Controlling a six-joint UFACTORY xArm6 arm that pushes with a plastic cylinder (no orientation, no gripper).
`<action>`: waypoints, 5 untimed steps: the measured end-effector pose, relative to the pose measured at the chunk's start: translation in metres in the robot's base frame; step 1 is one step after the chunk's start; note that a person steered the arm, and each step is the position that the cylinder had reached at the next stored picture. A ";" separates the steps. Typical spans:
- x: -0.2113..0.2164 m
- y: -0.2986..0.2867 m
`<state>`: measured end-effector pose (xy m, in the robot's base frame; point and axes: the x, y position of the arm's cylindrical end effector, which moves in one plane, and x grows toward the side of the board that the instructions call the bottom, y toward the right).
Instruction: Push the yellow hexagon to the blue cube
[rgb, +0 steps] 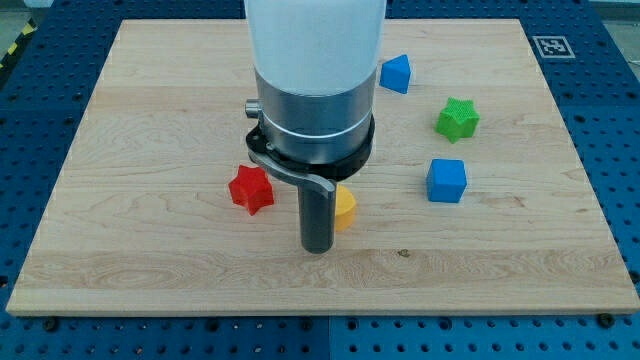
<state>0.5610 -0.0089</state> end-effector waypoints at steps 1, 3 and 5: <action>-0.003 0.010; -0.027 0.013; -0.056 0.013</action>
